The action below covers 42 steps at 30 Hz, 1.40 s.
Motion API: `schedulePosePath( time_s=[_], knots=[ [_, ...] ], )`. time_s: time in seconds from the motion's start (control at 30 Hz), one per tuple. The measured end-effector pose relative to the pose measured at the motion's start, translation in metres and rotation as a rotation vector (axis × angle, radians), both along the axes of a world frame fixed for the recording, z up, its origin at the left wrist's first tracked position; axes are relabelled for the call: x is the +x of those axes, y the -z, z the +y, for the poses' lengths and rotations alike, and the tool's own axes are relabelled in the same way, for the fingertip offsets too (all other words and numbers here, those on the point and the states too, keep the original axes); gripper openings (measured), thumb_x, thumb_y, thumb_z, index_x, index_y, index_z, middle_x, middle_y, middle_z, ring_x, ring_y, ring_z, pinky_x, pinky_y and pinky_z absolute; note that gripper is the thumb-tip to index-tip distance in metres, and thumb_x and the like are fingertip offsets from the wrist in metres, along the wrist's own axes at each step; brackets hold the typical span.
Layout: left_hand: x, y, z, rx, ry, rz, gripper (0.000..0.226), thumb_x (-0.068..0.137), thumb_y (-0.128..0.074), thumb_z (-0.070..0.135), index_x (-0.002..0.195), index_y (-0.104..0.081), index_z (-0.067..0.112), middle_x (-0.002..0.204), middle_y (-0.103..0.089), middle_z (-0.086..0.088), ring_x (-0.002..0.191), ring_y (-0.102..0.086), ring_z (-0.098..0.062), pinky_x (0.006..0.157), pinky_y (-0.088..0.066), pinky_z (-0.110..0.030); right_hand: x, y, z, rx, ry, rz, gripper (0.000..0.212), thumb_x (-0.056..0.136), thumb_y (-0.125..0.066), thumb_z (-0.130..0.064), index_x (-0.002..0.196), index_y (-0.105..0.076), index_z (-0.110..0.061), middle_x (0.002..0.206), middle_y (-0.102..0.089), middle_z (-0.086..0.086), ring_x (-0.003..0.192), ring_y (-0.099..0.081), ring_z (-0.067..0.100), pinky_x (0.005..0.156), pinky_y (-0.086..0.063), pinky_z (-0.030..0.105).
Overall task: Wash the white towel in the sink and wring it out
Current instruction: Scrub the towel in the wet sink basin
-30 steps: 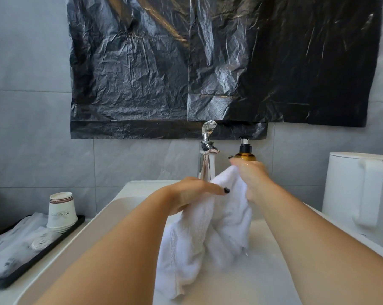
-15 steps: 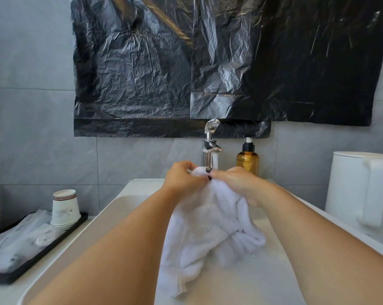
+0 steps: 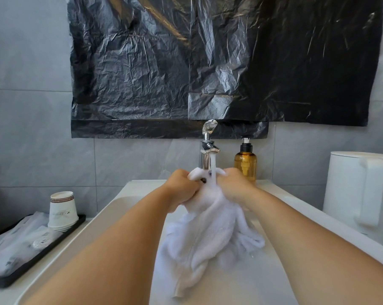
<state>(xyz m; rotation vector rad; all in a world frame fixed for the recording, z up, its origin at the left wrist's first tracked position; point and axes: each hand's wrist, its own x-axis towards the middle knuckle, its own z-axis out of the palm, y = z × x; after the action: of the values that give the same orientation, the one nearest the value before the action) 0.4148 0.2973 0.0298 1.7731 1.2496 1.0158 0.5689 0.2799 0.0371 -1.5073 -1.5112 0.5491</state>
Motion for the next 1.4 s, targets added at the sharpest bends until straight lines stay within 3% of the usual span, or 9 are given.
schedulePosePath(
  time_s=[0.17, 0.3, 0.53, 0.7, 0.9, 0.97, 1.1, 1.27, 1.4],
  knots=[
    [0.004, -0.002, -0.007, -0.141, 0.175, 0.032, 0.028, 0.094, -0.060, 0.026, 0.106, -0.065, 0.002, 0.096, -0.072, -0.014, 0.083, -0.070, -0.027, 0.076, -0.061, -0.035, -0.001, -0.008, 0.004, 0.225, 0.139, 0.228, 0.051, 0.090, -0.061, -0.030, 0.046, -0.039, -0.018, 0.050, -0.036, -0.001, 0.054, -0.034, 0.019, 0.052, -0.023, 0.030],
    [0.001, 0.001, -0.005, -0.108, 0.196, 0.029, 0.025, 0.091, -0.051, 0.005, 0.110, -0.065, -0.002, 0.095, -0.070, -0.017, 0.085, -0.068, -0.029, 0.071, -0.057, -0.034, 0.004, 0.001, 0.002, 0.036, 0.034, 0.213, 0.021, 0.078, -0.068, -0.030, 0.077, -0.068, -0.009, 0.071, -0.063, 0.013, 0.067, -0.057, 0.025, 0.063, -0.041, 0.031],
    [0.011, -0.004, -0.006, -0.004, 0.029, -0.079, 0.039, 0.102, -0.046, 0.038, 0.081, -0.057, 0.007, 0.067, -0.052, -0.010, 0.056, -0.047, -0.022, 0.052, -0.037, -0.027, -0.021, -0.007, -0.010, 0.103, 0.113, -0.006, 0.022, 0.100, -0.040, -0.009, 0.094, -0.062, -0.008, 0.090, -0.061, 0.010, 0.077, -0.059, 0.023, 0.064, -0.044, 0.029],
    [0.007, -0.010, -0.006, 0.018, -0.043, -0.200, 0.040, 0.101, -0.049, 0.036, 0.099, -0.068, 0.000, 0.085, -0.066, -0.014, 0.075, -0.062, -0.026, 0.068, -0.048, -0.031, -0.024, -0.001, 0.000, -0.019, -0.039, 0.156, 0.028, 0.098, -0.053, -0.032, 0.074, -0.052, -0.019, 0.072, -0.052, -0.003, 0.061, -0.046, 0.007, 0.052, -0.039, 0.016],
    [0.002, -0.011, -0.007, -0.023, -0.063, -0.374, 0.024, 0.093, -0.062, 0.022, 0.073, -0.055, 0.011, 0.066, -0.055, -0.007, 0.057, -0.052, -0.021, 0.055, -0.038, -0.026, -0.028, 0.001, 0.006, 0.058, 0.048, 0.095, 0.045, 0.098, -0.046, -0.050, 0.115, -0.060, -0.010, 0.100, -0.062, 0.008, 0.088, -0.058, 0.026, 0.068, -0.042, 0.028],
    [0.003, -0.010, -0.004, -0.018, -0.053, -0.356, 0.019, 0.087, -0.065, 0.013, 0.074, -0.051, 0.009, 0.062, -0.045, -0.006, 0.055, -0.041, -0.021, 0.053, -0.029, -0.027, -0.026, -0.007, 0.002, 0.174, 0.121, 0.263, 0.035, 0.101, -0.045, -0.038, 0.125, -0.057, -0.015, 0.112, -0.058, 0.000, 0.107, -0.055, 0.024, 0.084, -0.042, 0.030],
    [0.000, -0.005, -0.001, -0.157, 0.110, -0.267, 0.016, 0.078, -0.067, 0.003, 0.092, -0.063, -0.002, 0.078, -0.058, -0.014, 0.071, -0.058, -0.027, 0.069, -0.051, -0.035, 0.002, -0.010, -0.007, 0.177, 0.248, 0.379, 0.031, 0.091, -0.061, -0.027, 0.066, -0.046, -0.016, 0.069, -0.047, 0.003, 0.072, -0.049, 0.023, 0.061, -0.035, 0.028],
    [0.006, 0.007, -0.007, -0.280, 0.296, 0.089, 0.021, 0.085, -0.074, 0.015, 0.098, -0.066, 0.001, 0.087, -0.057, -0.013, 0.078, -0.057, -0.021, 0.080, -0.058, -0.029, 0.003, -0.005, -0.004, 0.041, 0.266, 0.283, 0.017, 0.090, -0.067, -0.026, 0.095, -0.062, -0.011, 0.073, -0.051, 0.001, 0.082, -0.054, 0.025, 0.074, -0.044, 0.030],
    [0.008, 0.001, -0.010, -0.131, 0.126, 0.101, 0.019, 0.095, -0.059, 0.017, 0.084, -0.059, 0.001, 0.065, -0.049, -0.011, 0.052, -0.047, -0.018, 0.050, -0.047, -0.024, -0.001, -0.008, -0.003, -0.041, 0.258, 0.087, 0.024, 0.093, -0.058, -0.036, 0.086, -0.057, -0.014, 0.073, -0.053, 0.004, 0.064, -0.050, 0.019, 0.055, -0.033, 0.027]
  ],
)
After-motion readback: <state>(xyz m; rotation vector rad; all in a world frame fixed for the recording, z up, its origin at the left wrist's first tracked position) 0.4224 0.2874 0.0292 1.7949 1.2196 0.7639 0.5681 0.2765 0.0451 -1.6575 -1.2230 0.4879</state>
